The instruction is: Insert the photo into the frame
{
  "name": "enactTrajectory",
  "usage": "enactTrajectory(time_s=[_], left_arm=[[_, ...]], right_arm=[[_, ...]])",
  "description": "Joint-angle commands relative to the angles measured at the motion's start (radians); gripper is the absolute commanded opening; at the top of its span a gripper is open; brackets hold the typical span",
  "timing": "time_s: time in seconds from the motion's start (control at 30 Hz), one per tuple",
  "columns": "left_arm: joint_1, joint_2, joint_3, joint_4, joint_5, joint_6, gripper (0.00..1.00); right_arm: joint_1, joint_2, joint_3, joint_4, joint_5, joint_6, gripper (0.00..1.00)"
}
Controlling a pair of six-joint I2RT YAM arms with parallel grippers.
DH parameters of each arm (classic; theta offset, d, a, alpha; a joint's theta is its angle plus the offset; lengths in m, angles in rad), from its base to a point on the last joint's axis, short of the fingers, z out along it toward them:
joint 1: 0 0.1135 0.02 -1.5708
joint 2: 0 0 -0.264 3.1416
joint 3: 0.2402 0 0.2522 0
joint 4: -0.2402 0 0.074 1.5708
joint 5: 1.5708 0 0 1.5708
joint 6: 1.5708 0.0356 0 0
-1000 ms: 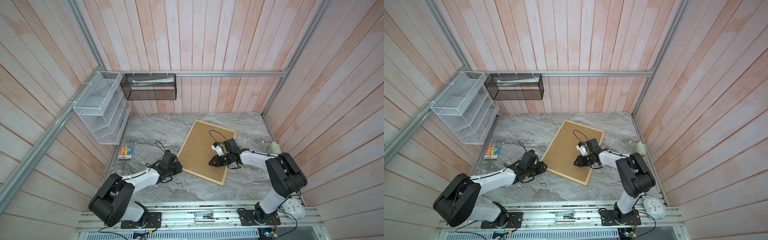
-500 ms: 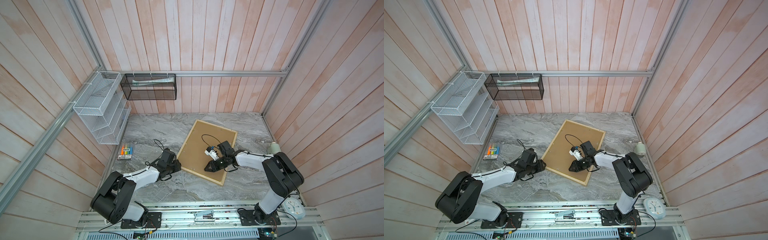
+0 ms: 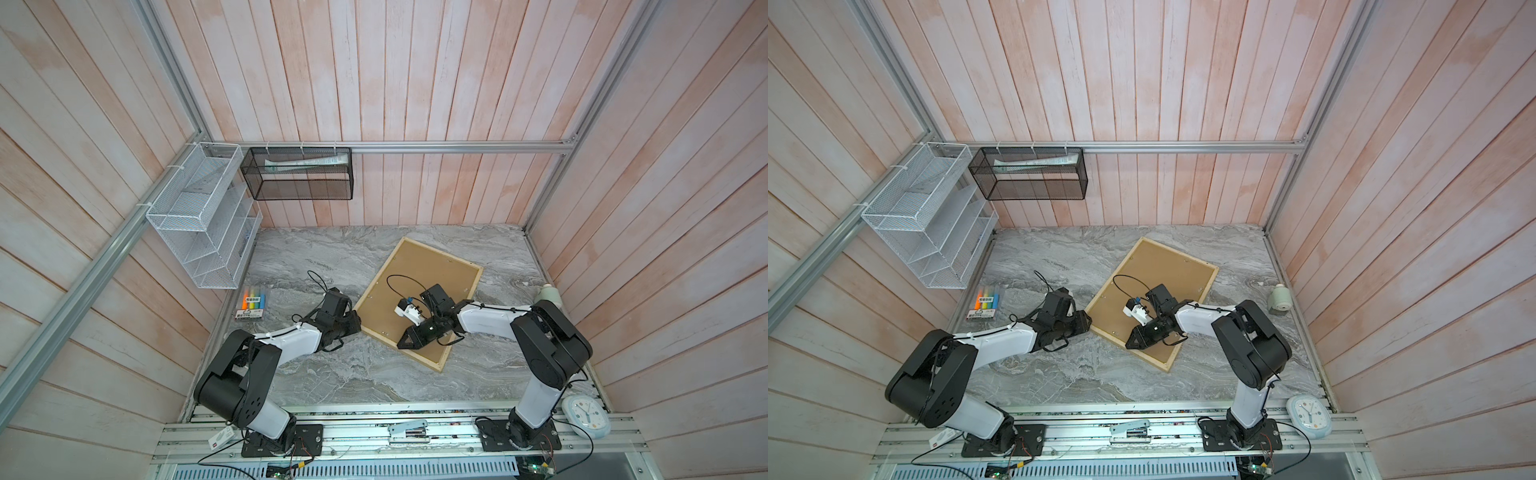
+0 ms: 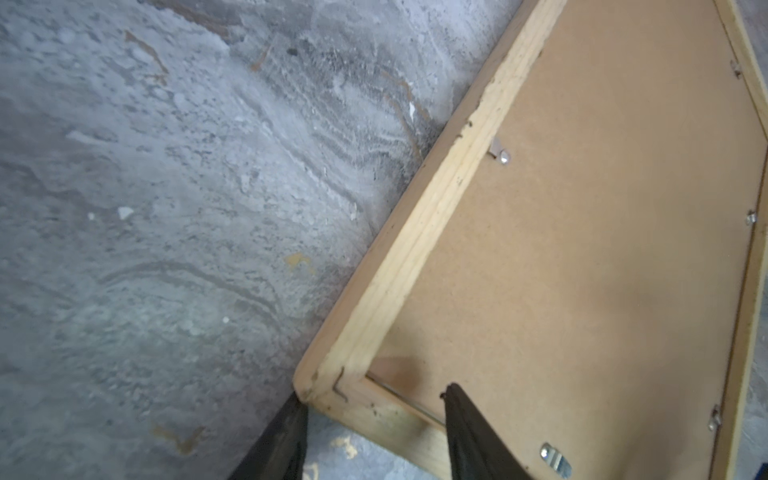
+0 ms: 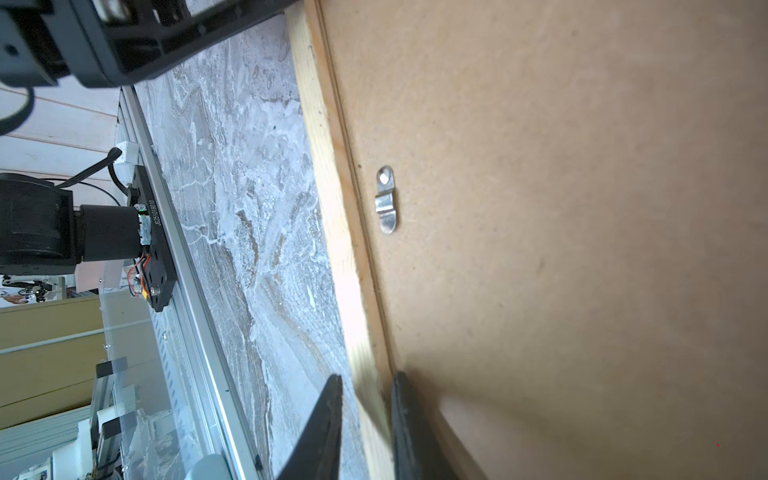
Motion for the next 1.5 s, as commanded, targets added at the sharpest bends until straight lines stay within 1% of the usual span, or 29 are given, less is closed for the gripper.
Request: enactTrajectory(time_s=[0.0,0.23,0.37,0.53,0.67,0.73,0.93,1.1,1.17,1.27,1.47], left_arm=[[0.010,0.043,0.026,-0.007,-0.005,0.035,0.54],[0.034,0.079,0.060,-0.005,-0.003,0.058,0.55],[0.038,0.083,0.076,-0.019,-0.011,0.065,0.54],[0.039,0.033,0.064,-0.042,-0.030,0.065,0.55],[0.029,-0.035,0.039,-0.083,-0.055,0.043,0.55],[0.013,-0.077,0.009,-0.080,-0.056,0.017,0.55],[-0.082,-0.189,-0.041,-0.112,-0.117,-0.087,0.57],[-0.173,-0.243,-0.099,-0.078,-0.158,-0.209,0.57],[-0.209,-0.248,-0.113,-0.071,-0.184,-0.246,0.57],[-0.239,-0.239,-0.128,-0.050,-0.186,-0.276,0.57],[-0.285,-0.176,-0.104,-0.007,-0.158,-0.279,0.57]], right_arm=[[0.029,0.039,0.035,0.009,-0.038,0.017,0.21],[0.065,0.088,0.105,0.031,-0.053,0.035,0.20],[0.081,0.116,0.137,0.050,-0.053,0.059,0.17],[0.082,0.132,0.154,0.091,-0.066,0.089,0.14],[0.080,0.129,0.174,0.098,-0.031,0.097,0.14],[0.077,0.118,0.181,0.108,-0.005,0.103,0.14],[0.030,0.060,0.169,0.179,0.059,0.162,0.17],[-0.042,-0.009,0.090,0.293,0.084,0.246,0.20],[-0.069,-0.025,0.061,0.330,0.058,0.272,0.21],[-0.085,-0.037,0.043,0.339,0.057,0.280,0.22],[-0.085,-0.031,0.023,0.376,0.055,0.314,0.23]])
